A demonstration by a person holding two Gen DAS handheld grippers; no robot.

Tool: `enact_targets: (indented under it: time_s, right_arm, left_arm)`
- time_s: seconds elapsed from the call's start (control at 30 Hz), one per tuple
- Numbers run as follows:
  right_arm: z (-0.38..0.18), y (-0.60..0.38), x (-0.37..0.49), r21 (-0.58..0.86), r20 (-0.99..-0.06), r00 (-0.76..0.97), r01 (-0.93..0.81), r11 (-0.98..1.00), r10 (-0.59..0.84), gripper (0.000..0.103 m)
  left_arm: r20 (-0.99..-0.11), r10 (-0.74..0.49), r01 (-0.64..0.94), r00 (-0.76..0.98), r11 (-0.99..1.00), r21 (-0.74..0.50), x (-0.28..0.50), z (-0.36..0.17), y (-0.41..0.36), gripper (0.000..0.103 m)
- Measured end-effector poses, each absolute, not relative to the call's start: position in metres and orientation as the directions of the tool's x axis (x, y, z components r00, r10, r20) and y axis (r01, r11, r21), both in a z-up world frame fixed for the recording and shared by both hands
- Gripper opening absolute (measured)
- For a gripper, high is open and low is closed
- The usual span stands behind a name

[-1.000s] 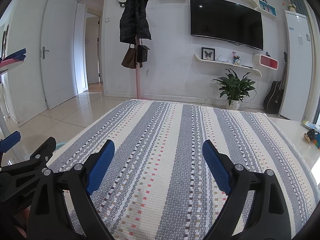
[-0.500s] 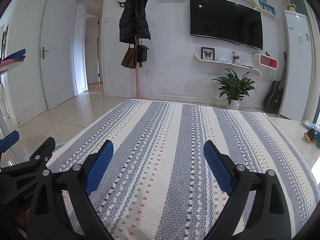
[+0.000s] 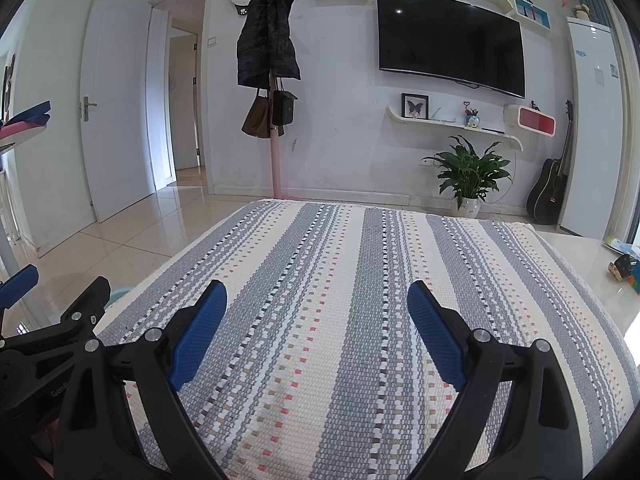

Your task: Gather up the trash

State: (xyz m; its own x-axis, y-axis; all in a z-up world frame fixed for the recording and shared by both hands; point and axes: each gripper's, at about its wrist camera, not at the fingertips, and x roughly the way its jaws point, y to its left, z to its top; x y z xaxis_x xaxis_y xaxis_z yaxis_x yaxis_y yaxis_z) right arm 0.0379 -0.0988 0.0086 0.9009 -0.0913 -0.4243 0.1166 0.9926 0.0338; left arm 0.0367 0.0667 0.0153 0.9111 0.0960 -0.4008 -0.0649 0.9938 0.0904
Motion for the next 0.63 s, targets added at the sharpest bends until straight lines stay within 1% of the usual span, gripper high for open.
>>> enact_targets:
  time_s: [0.1, 0.23, 0.43, 0.63]
  right_arm:
    - [0.0083, -0.0982, 0.0376, 0.035, -0.424, 0.901, 0.119, 0.992, -0.093, 0.087]
    - [0.0083, -0.0982, 0.0381, 0.042, -0.423, 0.901, 0.121, 0.992, -0.092, 0.087]
    - [0.0086, -0.0983, 0.0385, 0.045, -0.424, 0.901, 0.123, 0.991, -0.092, 0.087]
    - [0.0086, -0.098, 0.0379, 0.046, -0.425, 0.901, 0.125, 0.991, -0.094, 0.087]
  left_arm:
    - [-0.402, 0.097, -0.066, 0.91, 0.994, 0.09, 0.0365, 0.0153, 0.0666, 0.096]
    - [-0.427, 0.094, -0.064, 0.899, 0.994, 0.084, 0.0398, 0.0136, 0.0675, 0.096]
    - [-0.421, 0.105, -0.078, 0.901, 0.994, 0.08, 0.0377, 0.0142, 0.0701, 0.096]
    - [-0.419, 0.091, -0.061, 0.903, 0.995, 0.083, 0.037, 0.0134, 0.0675, 0.096]
